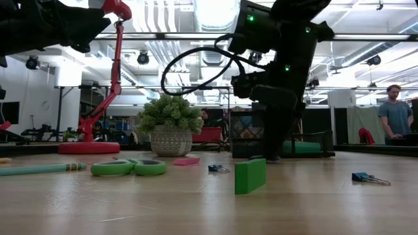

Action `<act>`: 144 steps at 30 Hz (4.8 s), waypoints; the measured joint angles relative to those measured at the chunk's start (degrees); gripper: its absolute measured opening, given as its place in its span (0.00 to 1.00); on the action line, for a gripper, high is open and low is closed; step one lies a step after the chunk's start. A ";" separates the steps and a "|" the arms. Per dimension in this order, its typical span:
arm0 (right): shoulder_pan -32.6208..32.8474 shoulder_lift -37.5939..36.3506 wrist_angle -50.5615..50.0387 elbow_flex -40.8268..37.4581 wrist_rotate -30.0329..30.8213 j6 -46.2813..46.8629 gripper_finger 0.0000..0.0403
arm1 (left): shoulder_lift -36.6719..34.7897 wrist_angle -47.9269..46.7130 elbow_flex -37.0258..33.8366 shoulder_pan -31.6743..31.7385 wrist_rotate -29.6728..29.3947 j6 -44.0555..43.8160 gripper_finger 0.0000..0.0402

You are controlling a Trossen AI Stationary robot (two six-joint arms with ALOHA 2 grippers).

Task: Pick and place office supplies into organizer
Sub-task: Put the blue eraser into the black desk organizer, then put the green eraser into the black desk organizer

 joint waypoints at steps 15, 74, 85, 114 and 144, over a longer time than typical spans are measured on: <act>-0.08 -6.00 0.10 0.20 5.31 -1.99 0.10 | 0.00 0.00 0.00 0.00 0.00 0.00 0.44; -2.28 -7.84 -4.34 10.17 -6.63 -6.27 0.40 | 0.00 0.01 -0.01 0.00 -0.01 0.02 0.44; 14.98 -7.11 7.20 12.21 -4.85 -29.26 0.43 | 0.00 0.02 -0.02 0.01 -0.01 0.02 0.44; 19.32 9.91 5.06 17.83 -5.14 -39.25 0.39 | 0.08 0.05 -0.02 0.02 -0.03 0.00 0.44; 19.54 13.01 4.72 17.97 -4.66 -44.00 0.13 | 0.07 0.00 -0.02 0.02 -0.20 0.00 0.44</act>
